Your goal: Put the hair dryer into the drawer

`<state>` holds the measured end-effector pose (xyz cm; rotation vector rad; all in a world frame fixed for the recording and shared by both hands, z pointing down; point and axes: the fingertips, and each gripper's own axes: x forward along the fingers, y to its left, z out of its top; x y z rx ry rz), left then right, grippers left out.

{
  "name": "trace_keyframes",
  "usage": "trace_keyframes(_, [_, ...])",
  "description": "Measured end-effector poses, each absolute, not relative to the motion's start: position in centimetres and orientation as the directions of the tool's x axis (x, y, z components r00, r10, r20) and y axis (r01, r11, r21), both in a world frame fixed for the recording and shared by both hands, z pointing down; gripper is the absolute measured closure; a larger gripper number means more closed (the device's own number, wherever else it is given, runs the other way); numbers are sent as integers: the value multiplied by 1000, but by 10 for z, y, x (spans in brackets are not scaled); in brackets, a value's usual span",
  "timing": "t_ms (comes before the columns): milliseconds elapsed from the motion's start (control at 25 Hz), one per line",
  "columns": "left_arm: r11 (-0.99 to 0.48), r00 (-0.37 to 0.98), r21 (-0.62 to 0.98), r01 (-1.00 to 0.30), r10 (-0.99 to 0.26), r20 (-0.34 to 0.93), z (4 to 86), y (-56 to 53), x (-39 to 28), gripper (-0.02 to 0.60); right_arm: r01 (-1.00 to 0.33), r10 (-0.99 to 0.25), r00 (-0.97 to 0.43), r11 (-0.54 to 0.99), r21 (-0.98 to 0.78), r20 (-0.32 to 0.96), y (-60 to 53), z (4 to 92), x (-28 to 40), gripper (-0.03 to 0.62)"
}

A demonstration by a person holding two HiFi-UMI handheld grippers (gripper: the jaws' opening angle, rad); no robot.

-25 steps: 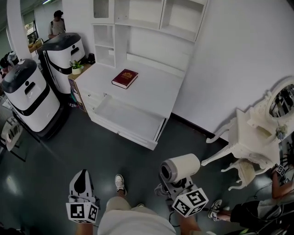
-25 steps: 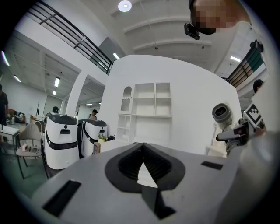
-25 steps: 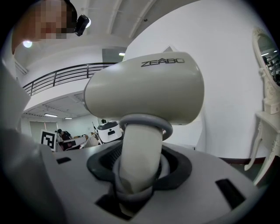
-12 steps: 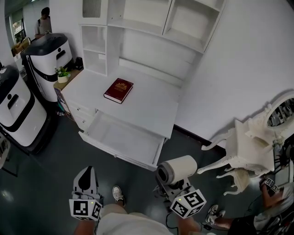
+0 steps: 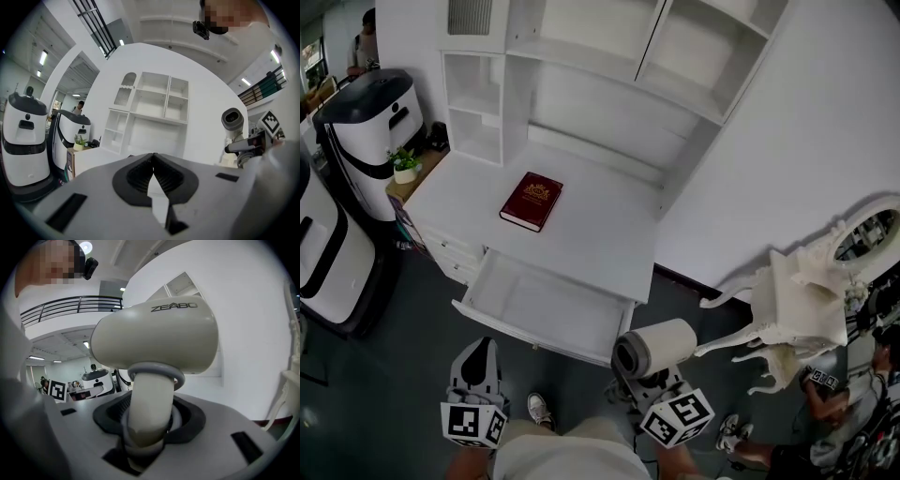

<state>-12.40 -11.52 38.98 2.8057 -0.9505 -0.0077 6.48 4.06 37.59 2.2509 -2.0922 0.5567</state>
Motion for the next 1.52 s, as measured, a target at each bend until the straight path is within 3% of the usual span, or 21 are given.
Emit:
trace_keyframes(520, [-800, 821, 188, -570, -566, 78, 401, -130, -85, 566, -964, -948, 51, -129, -232, 315, 25, 398, 91, 391])
trace_keyframes(1000, [-724, 733, 124, -679, -677, 63, 383, -138, -68, 566, -979, -922, -89, 11, -205, 377, -4, 439, 131, 391])
trace_keyframes(1520, [-622, 630, 98, -776, -765, 136, 401, -124, -69, 566, -966, -829, -236, 145, -212, 507, -33, 527, 142, 393])
